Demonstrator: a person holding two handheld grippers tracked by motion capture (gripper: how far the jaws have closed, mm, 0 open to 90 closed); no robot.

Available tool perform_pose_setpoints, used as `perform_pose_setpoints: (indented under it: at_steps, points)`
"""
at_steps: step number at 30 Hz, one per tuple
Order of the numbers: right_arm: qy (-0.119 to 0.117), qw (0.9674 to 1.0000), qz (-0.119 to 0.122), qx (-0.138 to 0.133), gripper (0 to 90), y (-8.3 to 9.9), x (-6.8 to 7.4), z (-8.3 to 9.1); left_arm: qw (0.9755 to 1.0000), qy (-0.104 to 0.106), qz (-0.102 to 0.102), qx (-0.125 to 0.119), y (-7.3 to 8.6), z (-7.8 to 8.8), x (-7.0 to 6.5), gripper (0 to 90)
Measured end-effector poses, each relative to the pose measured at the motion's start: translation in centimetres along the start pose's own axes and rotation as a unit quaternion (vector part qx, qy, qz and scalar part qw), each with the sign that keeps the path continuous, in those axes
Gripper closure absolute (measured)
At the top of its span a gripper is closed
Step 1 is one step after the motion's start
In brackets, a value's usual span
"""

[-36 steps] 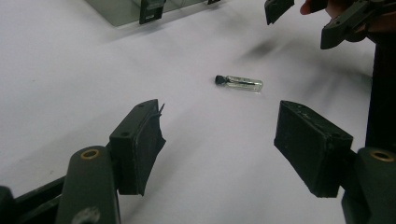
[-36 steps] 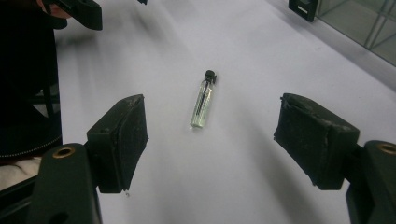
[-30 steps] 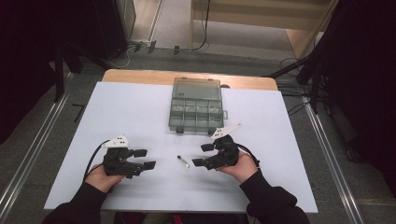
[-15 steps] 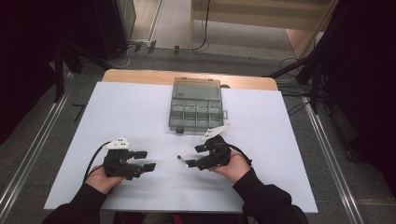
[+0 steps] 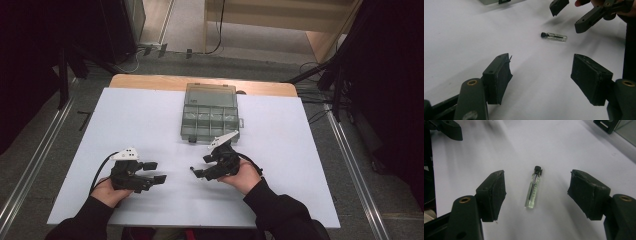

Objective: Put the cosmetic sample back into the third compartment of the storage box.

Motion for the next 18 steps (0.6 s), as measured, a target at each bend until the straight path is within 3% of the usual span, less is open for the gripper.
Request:
perform_pose_setpoints:
  at_steps: [9, 18]
  points:
    - [0.013, 0.9997, 0.000, 0.020, 33.8, -0.1, 0.0, -0.7, 1.0000, 0.003, -0.002, 0.005, 0.0, -0.3, 0.0, 31.3]
    - [0.027, 0.9989, 0.007, 0.039, 42.5, -0.3, 0.1, -1.3, 1.0000, 0.004, -0.001, 0.005, 0.0, -0.3, 0.1, 31.3]
Point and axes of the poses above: each handheld gripper's, and its own axes: z roughly backward along the jaws, y roughly out of its underside, x roughly to its left, the point moved 6 cm from there along -z, roughly forward along the jaws, and after that the axes turned 8 degrees about x, right-handed, at the moved point
